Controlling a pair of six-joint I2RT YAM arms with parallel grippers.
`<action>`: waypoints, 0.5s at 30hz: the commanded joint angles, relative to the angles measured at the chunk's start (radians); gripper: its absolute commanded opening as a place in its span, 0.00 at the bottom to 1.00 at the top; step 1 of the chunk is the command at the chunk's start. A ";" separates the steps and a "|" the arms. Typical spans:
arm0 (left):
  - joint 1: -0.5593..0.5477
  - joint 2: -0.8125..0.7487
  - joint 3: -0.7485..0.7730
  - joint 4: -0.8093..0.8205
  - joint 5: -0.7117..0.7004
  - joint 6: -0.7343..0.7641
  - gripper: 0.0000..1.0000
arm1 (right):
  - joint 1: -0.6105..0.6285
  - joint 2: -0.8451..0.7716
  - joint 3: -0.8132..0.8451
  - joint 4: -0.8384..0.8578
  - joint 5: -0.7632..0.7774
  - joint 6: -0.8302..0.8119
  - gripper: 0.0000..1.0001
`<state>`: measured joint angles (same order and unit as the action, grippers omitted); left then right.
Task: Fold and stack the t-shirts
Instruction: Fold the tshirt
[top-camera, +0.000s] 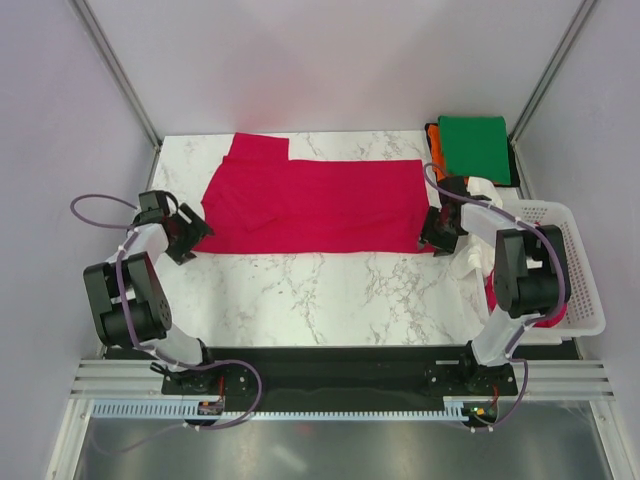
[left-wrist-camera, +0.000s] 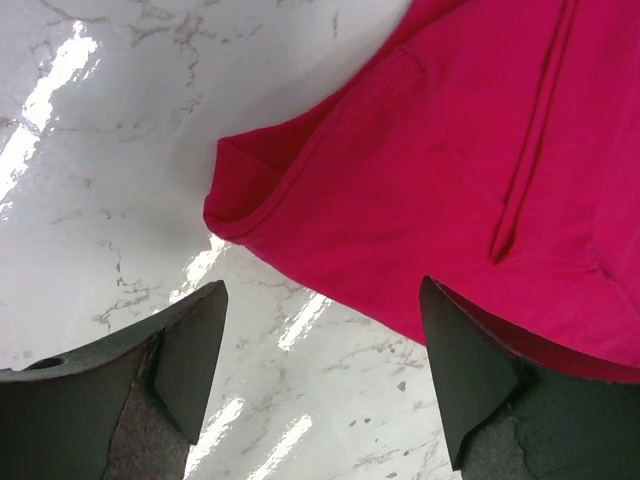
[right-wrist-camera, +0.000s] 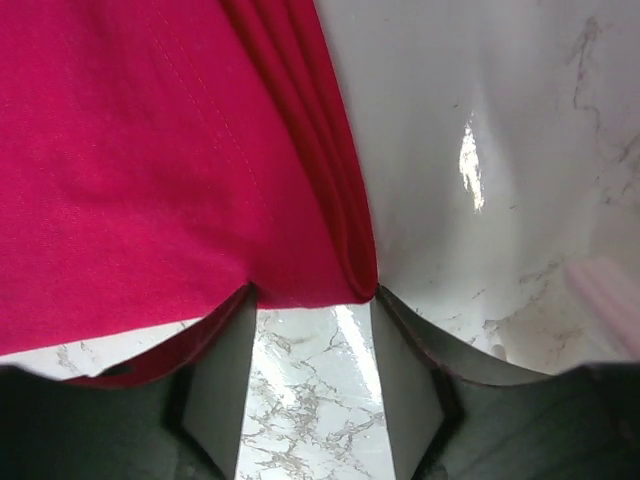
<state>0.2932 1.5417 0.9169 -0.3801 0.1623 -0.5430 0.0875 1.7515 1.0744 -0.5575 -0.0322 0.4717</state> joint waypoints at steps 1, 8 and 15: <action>0.001 0.061 0.031 0.047 -0.017 -0.037 0.84 | -0.002 0.046 0.027 0.047 0.026 -0.005 0.53; -0.011 0.172 0.065 0.061 -0.056 -0.044 0.67 | 0.000 0.082 0.056 0.056 0.023 -0.001 0.20; -0.028 0.206 0.230 -0.023 -0.070 -0.052 0.02 | -0.002 0.120 0.160 -0.001 0.006 0.016 0.00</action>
<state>0.2779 1.7538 1.0416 -0.3717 0.1131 -0.5789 0.0875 1.8286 1.1576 -0.5442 -0.0296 0.4782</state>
